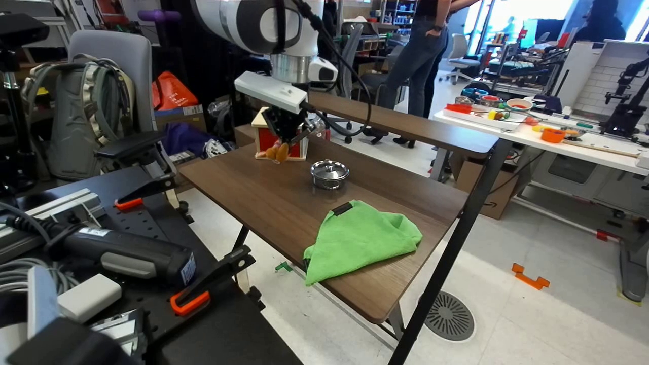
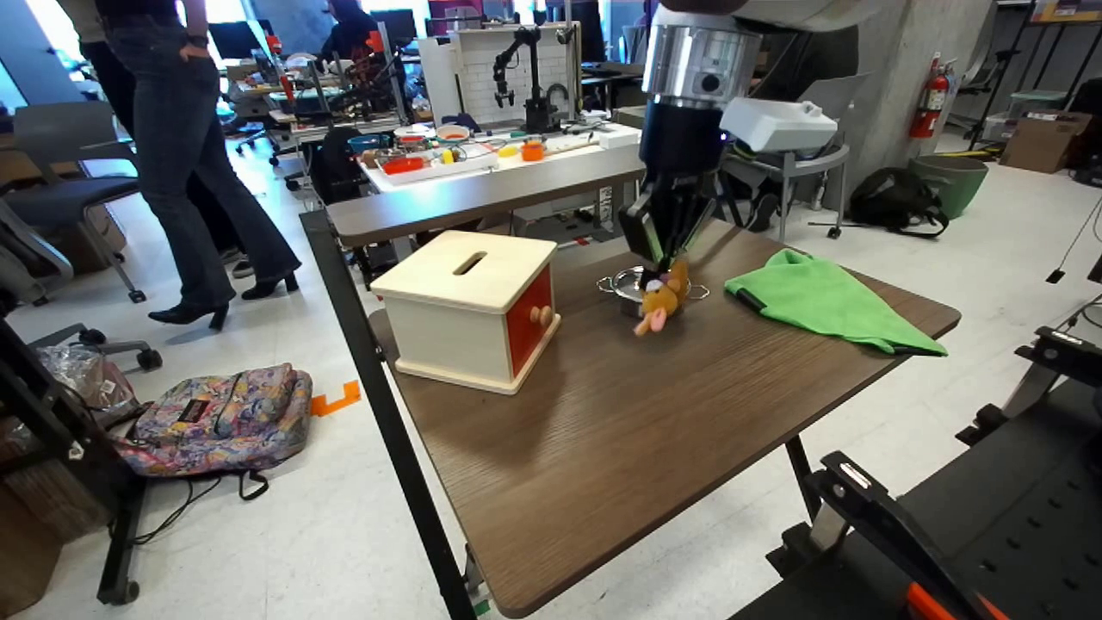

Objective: Move the teddy bear forward

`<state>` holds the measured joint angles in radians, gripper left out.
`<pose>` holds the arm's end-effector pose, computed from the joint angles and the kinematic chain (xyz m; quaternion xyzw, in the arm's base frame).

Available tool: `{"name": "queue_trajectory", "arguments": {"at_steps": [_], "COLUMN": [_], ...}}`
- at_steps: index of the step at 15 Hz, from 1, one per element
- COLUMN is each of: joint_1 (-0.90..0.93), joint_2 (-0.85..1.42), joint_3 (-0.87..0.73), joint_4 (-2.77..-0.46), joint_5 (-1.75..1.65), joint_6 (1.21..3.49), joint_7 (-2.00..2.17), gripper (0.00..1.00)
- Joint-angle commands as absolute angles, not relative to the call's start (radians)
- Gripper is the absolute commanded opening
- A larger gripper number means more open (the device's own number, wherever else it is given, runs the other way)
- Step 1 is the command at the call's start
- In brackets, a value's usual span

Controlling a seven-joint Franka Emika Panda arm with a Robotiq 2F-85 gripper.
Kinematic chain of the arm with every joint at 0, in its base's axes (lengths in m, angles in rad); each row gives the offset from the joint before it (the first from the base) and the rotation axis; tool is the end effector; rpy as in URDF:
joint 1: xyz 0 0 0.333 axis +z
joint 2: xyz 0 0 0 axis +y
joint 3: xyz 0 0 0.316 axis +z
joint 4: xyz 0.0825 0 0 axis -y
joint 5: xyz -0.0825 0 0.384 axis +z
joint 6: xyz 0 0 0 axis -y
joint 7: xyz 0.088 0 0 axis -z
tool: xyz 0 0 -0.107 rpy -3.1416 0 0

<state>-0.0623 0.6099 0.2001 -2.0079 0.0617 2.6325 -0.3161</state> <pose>0.5983 0.0805 0.1545 -0.9809 -0.1803 -0.0182 0.0708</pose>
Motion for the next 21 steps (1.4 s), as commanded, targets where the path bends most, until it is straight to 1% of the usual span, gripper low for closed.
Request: {"name": "queue_trajectory", "arguments": {"at_steps": [1, 4, 12, 13, 14, 15, 16, 18, 21], "joint_1": [-0.084, -0.087, -0.049, -0.036, -0.034, -0.033, -0.033, -0.029, -0.023], "joint_2": [0.578, 0.604, 0.678, 0.682, 0.682, 0.679, 0.675, 0.668, 0.654], "joint_3": [0.242, 0.243, 0.176, 0.161, 0.157, 0.155, 0.155, 0.149, 0.139], "joint_4": [-2.103, -2.111, -2.095, -2.093, -2.093, -2.093, -2.09, -2.084, -2.067], "joint_5": [0.074, 0.071, 0.0, -0.02, -0.029, -0.035, -0.038, -0.043, -0.04], "joint_6": [2.652, 2.63, 2.649, 2.655, 2.658, 2.666, 2.672, 2.691, 2.704], "joint_7": [-0.39, -0.41, -0.383, -0.369, -0.369, -0.367, -0.366, -0.356, -0.331], "gripper": [0.01, 0.01, 0.02, 0.29, 0.31, 0.36, 0.45, 0.58, 0.81]}}
